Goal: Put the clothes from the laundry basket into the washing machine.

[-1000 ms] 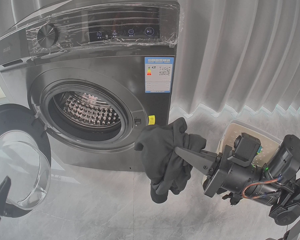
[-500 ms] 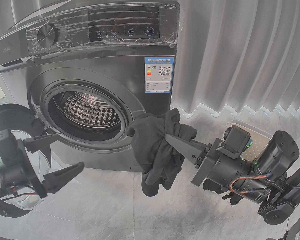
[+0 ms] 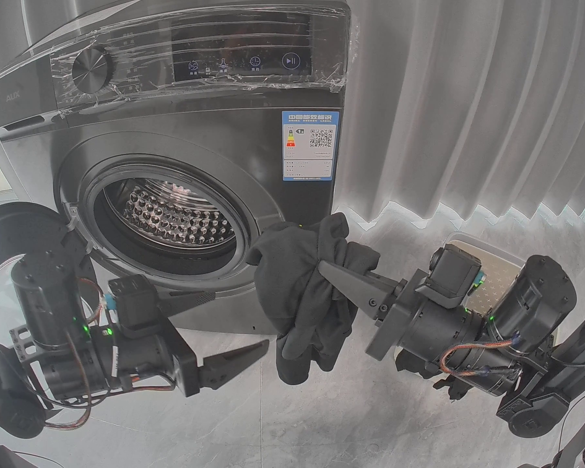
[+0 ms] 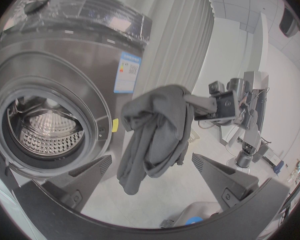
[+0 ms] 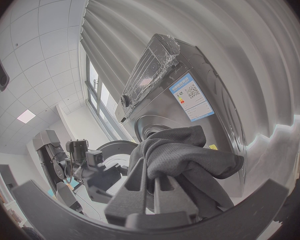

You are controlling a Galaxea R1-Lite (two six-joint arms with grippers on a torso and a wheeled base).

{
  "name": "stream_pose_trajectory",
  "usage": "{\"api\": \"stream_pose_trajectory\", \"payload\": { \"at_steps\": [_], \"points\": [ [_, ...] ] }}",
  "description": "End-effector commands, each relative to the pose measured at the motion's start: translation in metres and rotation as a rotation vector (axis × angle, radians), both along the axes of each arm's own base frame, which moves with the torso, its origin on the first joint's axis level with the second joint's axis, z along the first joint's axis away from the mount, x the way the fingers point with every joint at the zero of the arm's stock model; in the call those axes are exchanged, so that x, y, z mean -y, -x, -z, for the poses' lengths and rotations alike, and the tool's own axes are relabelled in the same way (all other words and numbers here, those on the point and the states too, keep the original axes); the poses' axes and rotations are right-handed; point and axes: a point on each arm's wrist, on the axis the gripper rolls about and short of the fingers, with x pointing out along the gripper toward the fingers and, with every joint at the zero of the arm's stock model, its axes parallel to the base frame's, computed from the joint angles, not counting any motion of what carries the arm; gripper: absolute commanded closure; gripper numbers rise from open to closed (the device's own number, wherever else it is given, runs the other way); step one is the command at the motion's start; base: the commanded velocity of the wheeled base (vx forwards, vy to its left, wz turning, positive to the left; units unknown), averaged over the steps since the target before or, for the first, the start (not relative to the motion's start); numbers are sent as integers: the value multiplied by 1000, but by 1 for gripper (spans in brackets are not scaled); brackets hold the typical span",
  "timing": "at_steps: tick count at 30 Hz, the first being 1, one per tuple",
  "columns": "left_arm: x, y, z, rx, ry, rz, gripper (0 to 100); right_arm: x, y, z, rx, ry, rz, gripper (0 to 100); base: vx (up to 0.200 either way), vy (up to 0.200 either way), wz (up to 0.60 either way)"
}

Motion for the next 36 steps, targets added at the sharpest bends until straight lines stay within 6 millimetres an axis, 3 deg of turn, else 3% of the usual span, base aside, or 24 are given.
{"api": "stream_pose_trajectory", "payload": {
  "at_steps": [1, 7, 14, 35, 36],
  "points": [
    [17, -8, 25, -89, -51, 38, 0, 0, 0, 1, -2, 2, 1, 100, 0, 0, 0],
    [29, -13, 34, -95, -39, 66, 0, 0, 0, 0, -1, 1, 1, 100, 0, 0, 0],
    [41, -16, 29, -137, 89, 69, 0, 0, 0, 0, -1, 1, 1, 100, 0, 0, 0],
    [61, -31, 60, -185, 72, 105, 0, 0, 0, -1, 2, -2, 1, 100, 0, 0, 0],
    [62, -32, 62, -182, 73, 104, 100, 0, 0, -1, 3, -1, 1, 100, 0, 0, 0]
  ]
}}
